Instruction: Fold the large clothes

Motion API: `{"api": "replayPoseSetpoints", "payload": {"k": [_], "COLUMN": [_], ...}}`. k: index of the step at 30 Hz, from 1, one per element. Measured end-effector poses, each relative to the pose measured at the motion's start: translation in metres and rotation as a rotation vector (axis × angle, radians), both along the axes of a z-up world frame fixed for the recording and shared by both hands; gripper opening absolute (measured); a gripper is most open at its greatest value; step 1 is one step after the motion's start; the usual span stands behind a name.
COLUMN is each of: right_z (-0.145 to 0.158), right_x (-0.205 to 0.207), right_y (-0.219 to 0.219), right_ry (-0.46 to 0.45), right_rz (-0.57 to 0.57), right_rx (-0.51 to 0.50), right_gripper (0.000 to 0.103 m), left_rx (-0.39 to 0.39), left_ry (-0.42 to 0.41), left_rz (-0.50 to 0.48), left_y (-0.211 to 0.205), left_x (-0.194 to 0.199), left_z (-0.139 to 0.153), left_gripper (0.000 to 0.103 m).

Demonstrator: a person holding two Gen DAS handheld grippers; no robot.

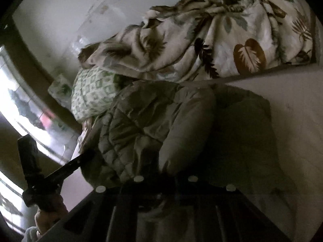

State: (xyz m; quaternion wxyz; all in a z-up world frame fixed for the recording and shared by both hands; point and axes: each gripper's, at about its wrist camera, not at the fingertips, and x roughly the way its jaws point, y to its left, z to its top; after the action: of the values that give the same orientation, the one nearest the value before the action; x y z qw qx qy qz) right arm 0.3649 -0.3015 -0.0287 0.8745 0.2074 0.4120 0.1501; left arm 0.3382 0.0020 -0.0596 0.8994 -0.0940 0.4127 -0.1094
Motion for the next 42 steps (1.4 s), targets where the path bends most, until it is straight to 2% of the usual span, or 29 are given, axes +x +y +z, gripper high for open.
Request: {"api": "replayPoseSetpoints", "payload": {"k": [2, 3, 6, 8, 14, 17, 21, 25, 28, 30, 35, 39, 42], "right_z": [-0.021, -0.043, -0.098, -0.112, -0.108, -0.110, -0.109, -0.108, -0.109, -0.110, -0.107, -0.105, -0.106], "right_x": [-0.008, -0.008, 0.004, 0.008, 0.007, 0.004, 0.004, 0.008, 0.011, 0.012, 0.016, 0.017, 0.018], "right_y": [0.002, 0.003, 0.008, 0.006, 0.010, 0.009, 0.012, 0.017, 0.018, 0.018, 0.017, 0.015, 0.016], "right_ry": [0.057, 0.111, 0.210, 0.211, 0.194, 0.193, 0.191, 0.199, 0.203, 0.204, 0.210, 0.211, 0.210], "right_rz": [0.003, -0.003, -0.024, -0.034, -0.024, -0.027, -0.012, -0.001, 0.007, 0.009, 0.003, 0.008, 0.015], "right_rx": [-0.017, -0.034, -0.071, -0.054, -0.083, -0.075, -0.102, -0.100, -0.104, -0.102, -0.108, -0.120, -0.125], "right_gripper": [0.013, 0.013, 0.012, 0.013, 0.013, 0.013, 0.013, 0.013, 0.013, 0.013, 0.013, 0.013, 0.013], "left_rx": [0.040, 0.046, 0.049, 0.068, 0.032, 0.089, 0.115, 0.144, 0.188, 0.198, 0.193, 0.267, 0.287], "left_ry": [0.064, 0.118, 0.135, 0.121, 0.049, 0.042, 0.006, -0.009, -0.060, -0.054, 0.041, 0.174, 0.127], "left_rz": [0.005, 0.011, 0.023, 0.018, 0.028, -0.004, -0.011, 0.030, 0.063, 0.072, -0.023, -0.060, -0.068], "left_y": [-0.004, -0.005, -0.008, -0.012, -0.002, -0.020, -0.042, -0.040, -0.030, -0.022, -0.031, -0.042, -0.044], "left_x": [0.002, 0.006, 0.013, 0.012, 0.002, 0.003, 0.014, 0.013, 0.004, 0.004, 0.024, 0.045, 0.043], "left_z": [-0.031, -0.054, -0.077, -0.071, -0.026, -0.008, 0.016, 0.030, 0.040, 0.042, 0.010, -0.052, -0.070], "left_gripper": [0.010, 0.010, 0.011, 0.011, 0.014, 0.014, 0.014, 0.014, 0.015, 0.016, 0.016, 0.016, 0.016]}}
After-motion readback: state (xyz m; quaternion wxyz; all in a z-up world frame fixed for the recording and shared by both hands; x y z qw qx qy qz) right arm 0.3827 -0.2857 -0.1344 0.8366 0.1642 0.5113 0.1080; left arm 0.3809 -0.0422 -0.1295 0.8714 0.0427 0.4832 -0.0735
